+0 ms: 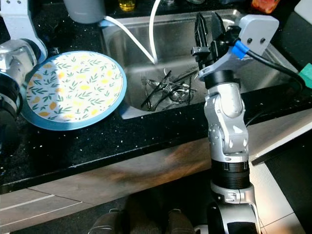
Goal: Kitchen organization
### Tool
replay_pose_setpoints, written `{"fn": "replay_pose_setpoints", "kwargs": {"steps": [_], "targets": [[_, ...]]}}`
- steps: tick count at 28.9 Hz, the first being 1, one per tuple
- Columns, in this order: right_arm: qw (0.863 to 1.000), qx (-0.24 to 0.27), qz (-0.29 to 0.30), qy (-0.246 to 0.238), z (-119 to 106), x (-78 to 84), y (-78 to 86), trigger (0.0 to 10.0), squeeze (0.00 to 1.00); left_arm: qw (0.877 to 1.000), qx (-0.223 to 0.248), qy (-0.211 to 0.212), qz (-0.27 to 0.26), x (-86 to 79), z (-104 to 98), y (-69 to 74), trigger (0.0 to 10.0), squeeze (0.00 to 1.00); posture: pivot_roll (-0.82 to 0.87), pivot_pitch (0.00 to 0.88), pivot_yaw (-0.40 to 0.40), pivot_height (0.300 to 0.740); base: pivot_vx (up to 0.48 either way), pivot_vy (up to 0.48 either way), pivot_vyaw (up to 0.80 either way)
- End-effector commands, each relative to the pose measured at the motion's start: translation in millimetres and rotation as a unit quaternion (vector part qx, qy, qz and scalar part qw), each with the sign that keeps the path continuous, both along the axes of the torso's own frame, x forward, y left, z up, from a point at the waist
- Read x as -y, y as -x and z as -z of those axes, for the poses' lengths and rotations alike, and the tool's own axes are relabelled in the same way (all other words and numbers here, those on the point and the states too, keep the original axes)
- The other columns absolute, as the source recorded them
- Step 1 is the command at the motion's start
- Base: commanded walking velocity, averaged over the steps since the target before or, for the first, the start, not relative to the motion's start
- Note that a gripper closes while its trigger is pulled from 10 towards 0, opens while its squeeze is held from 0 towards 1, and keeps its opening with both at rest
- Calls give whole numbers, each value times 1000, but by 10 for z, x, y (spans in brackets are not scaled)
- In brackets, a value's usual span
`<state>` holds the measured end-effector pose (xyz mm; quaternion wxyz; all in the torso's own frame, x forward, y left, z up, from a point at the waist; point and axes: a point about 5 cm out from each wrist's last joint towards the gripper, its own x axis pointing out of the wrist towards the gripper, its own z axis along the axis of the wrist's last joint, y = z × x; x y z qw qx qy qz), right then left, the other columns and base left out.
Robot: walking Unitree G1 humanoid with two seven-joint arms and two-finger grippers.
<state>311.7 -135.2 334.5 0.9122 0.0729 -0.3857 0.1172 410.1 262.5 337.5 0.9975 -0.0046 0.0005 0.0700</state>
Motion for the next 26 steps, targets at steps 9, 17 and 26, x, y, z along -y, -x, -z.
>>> {"fn": "replay_pose_setpoints", "kwargs": {"steps": [9,17,26], "targets": [[1000,10,7,5,-46,38,85,10000,0,991,-128,-38,-14,-183,354,74,10000,0,198,314,-8,740,0,0,0],[1000,6,5,1,-35,32,68,10000,0,991,-123,6,-57,-371,447,143,0,0,202,299,-28,740,0,0,0],[1000,12,-3,1,-72,5,31,10000,0,996,-57,-3,-66,-354,196,121,0,0,201,266,-46,740,0,0,0]]}}
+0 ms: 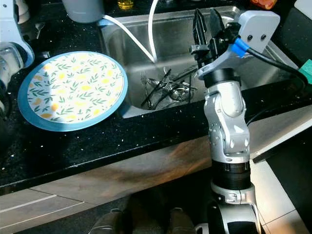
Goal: Kitchen organization
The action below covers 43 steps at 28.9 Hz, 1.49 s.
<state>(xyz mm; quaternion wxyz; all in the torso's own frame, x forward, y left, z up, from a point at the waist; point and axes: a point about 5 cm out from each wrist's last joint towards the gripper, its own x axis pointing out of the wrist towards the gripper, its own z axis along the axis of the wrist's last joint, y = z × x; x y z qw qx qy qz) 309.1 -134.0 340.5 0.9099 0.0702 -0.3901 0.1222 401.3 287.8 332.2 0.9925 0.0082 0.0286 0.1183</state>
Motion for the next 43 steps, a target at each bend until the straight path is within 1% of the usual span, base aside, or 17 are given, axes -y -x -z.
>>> {"fn": "replay_pose_setpoints", "kwargs": {"steps": [1,2,4,5,9,17,18,19,22,23,25,32,36,37,41,42,43], "targets": [[1000,7,0,-3,-18,16,6,10000,0,1000,7,-12,-13,-80,1,26,0,0,203,257,-50,740,0,0,0],[1000,8,0,-4,-24,17,4,10000,0,998,53,-30,-3,-35,-194,25,10000,0,200,244,-57,740,0,0,0],[1000,9,0,-4,-25,19,-2,10000,0,996,82,-42,3,0,-320,29,10000,0,201,241,-58,740,0,0,0],[1000,11,0,-5,-34,18,-6,10000,0,988,138,-30,60,132,-553,37,10000,0,201,229,-61,740,0,0,0],[1000,13,0,-7,-46,26,-26,10000,0,973,178,-25,147,327,-717,46,10000,0,198,193,-74,740,0,0,0],[1000,22,8,-9,-68,65,-51,10000,0,933,208,-22,293,752,-584,114,10000,0,175,132,-72,740,0,0,0],[1000,24,18,-9,-71,110,-44,10000,0,900,211,-44,380,1023,-347,283,10000,0,161,103,-75,740,0,0,0],[1000,24,18,-9,-71,110,-44,10000,0,900,211,-44,380,1023,-347,283,10000,0,161,103,-75,740,0,0,0],[999,24,32,-9,-60,168,-28,10000,0,852,182,-75,485,1396,-1,526,10000,0,150,79,-75,740,0,0,0],[999,24,32,-9,-60,168,-28,10000,0,852,182,-75,485,1396,-1,526,10000,0,150,79,-75,740,0,0,0],[999,24,37,-8,-53,189,-33,10000,0,825,170,-85,533,1644,123,599,10000,0,145,62,-76,740,0,0,0],[999,26,38,-8,-57,190,-41,10000,0,818,168,-72,545,1802,144,550,10000,0,143,44,-73,740,0,0,0],[998,37,40,-12,-75,171,-31,10000,0,869,135,-39,475,2285,164,146,10000,0,130,15,-55,740,0,0,0],[998,39,41,-14,-76,171,-22,10000,0,879,125,-33,459,2437,149,71,10000,1000,125,12,-49,740,0,0,0],[998,40,46,-16,-70,181,-12,10000,0,880,146,-6,452,2561,31,70,10000,1000,116,8,-40,740,0,0,0],[998,40,49,-18,-68,188,-5,10000,0,863,198,44,462,2502,-164,117,10000,0,112,9,-38,740,0,0,0],[998,39,50,-19,-60,192,-2,10000,0,853,225,68,466,2435,-261,145,10000,0,112,9,-38,740,0,0,0]]}}
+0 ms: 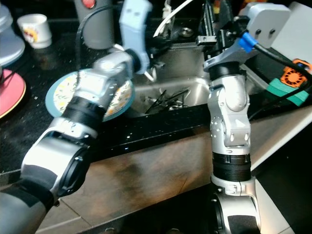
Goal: Kitchen organization
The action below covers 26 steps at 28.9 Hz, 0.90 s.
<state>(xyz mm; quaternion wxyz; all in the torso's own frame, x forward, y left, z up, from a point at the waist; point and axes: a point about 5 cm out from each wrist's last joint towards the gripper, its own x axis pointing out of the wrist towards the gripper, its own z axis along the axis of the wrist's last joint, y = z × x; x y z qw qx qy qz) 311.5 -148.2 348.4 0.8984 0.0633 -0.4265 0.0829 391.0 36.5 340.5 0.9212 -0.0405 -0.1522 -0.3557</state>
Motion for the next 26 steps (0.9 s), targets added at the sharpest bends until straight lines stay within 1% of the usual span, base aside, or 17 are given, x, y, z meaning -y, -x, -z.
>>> {"fn": "replay_pose_setpoints", "kwargs": {"steps": [1,3,4,5,8,9,10,11,12,14,17,19,20,21,23,24,26], "targets": [[1000,2,11,-5,25,52,22,10000,0,997,37,62,19,-123,-230,60,10000,0,112,9,-38,740,0,0,0],[1000,1,11,-6,31,53,23,10000,0,996,46,75,22,-182,-279,82,10000,0,125,19,-42,740,0,0,0],[1000,-1,10,-8,44,49,20,10000,0,994,54,90,19,-278,-327,104,10000,0,125,19,-42,740,0,0,0],[1000,-5,7,-10,72,29,11,10000,0,992,69,107,-6,-470,-394,114,10000,0,138,25,-49,740,0,0,0],[1000,-7,5,-10,82,20,8,10000,0,991,73,110,-17,-539,-407,119,10000,0,138,25,-49,740,0,0,0],[1000,-10,2,-11,101,2,3,10000,0,990,80,106,-49,-664,-392,123,10000,0,148,28,-57,740,0,0,0],[1000,-14,-2,-12,121,-16,-2,10000,0,988,86,91,-86,-782,-347,132,10000,0,151,30,-59,740,0,0,0],[1000,-14,-2,-12,121,-16,-2,10000,0,988,86,91,-86,-782,-347,132,10000,0,151,30,-59,740,0,0,0],[1000,-17,-5,-13,137,-26,-4,10000,0,987,88,75,-116,-858,-297,133,10000,0,157,32,-60,740,0,0,0],[999,-29,-12,-12,201,-66,-8,10000,0,980,86,28,-176,-1069,-116,213,10000,0,169,39,-60,740,0,0,0],[999,-42,-14,-11,282,-90,-7,10000,0,975,65,-13,-212,-1292,11,347,10000,0,181,46,-55,740,0,0,0],[999,-45,-13,-11,297,-89,-6,10000,0,973,64,-24,-222,-1339,20,367,10000,0,181,46,-55,740,0,0,0],[999,-49,-12,-12,326,-83,-5,10000,0,956,42,-75,-279,-1505,92,346,10000,0,181,46,-55,740,0,0,0],[999,-49,-12,-12,326,-83,-5,10000,0,956,42,-75,-279,-1505,92,346,10000,0,181,46,-55,740,0,0,0],[998,-55,-9,-13,365,-78,-9,10000,0,918,6,-152,-367,-1799,202,324,10000,0,199,45,-48,740,0,0,0],[998,-57,-8,-14,375,-81,-12,10000,0,904,-5,-167,-395,-1909,231,331,10000,0,200,45,-46,740,0,0,0],[998,-57,-8,-14,377,-86,-14,10000,0,899,-20,-159,-408,-1981,252,332,10000,0,200,46,-45,740,0,0,0]]}}
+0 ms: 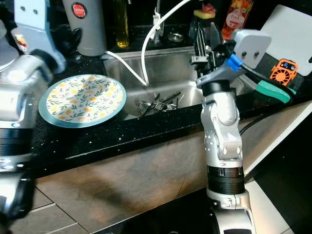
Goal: Kitchen organization
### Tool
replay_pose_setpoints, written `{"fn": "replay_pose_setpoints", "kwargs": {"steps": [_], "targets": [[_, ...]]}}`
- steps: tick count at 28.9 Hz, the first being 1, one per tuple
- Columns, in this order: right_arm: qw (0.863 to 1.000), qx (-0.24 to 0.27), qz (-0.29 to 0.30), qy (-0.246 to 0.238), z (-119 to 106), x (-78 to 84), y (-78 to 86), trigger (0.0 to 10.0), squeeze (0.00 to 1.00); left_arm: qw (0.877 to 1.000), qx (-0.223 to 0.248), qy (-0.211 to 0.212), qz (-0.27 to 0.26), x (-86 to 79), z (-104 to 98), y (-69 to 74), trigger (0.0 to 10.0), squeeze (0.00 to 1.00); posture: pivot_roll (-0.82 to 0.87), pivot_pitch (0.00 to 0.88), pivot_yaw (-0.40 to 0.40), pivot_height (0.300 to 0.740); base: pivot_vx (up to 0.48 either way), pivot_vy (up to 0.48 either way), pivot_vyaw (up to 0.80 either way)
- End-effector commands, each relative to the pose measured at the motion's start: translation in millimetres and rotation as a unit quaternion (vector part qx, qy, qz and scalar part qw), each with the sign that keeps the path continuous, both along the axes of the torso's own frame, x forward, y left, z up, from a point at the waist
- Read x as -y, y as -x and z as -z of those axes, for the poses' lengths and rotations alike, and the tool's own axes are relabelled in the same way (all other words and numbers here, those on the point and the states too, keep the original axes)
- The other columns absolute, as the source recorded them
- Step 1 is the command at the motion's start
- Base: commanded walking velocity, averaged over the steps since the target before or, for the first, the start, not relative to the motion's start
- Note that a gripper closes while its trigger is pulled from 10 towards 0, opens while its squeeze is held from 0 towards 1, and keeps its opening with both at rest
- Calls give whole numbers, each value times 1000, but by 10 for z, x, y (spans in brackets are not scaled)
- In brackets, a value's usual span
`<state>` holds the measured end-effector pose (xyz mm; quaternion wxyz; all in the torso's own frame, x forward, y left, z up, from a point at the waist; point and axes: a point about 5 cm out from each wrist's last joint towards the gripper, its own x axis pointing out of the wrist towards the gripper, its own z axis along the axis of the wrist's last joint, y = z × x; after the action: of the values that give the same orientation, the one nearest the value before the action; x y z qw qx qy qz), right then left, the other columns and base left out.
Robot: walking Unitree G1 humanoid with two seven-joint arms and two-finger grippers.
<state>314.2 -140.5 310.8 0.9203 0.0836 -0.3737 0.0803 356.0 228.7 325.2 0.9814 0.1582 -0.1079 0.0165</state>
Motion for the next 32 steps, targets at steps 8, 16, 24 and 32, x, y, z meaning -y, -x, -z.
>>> {"fn": "replay_pose_setpoints", "kwargs": {"steps": [8,16,24,32], "targets": [[1000,1,0,-2,20,-16,13,10000,0,979,-63,22,-191,-591,269,65,10000,0,202,47,-38,740,0,0,0],[1000,-6,1,-2,49,-3,12,10000,0,940,-137,-100,-295,-1029,452,344,10000,0,205,58,-40,740,0,0,0],[1000,-12,-14,-2,68,-63,-27,10000,0,921,-163,-136,-328,-1214,512,561,10000,0,253,80,-70,740,0,0,0],[1000,-12,-24,0,56,-97,-48,10000,0,922,-204,-42,-326,-1317,678,618,7059,0,260,79,-73,740,0,0,0]]}}
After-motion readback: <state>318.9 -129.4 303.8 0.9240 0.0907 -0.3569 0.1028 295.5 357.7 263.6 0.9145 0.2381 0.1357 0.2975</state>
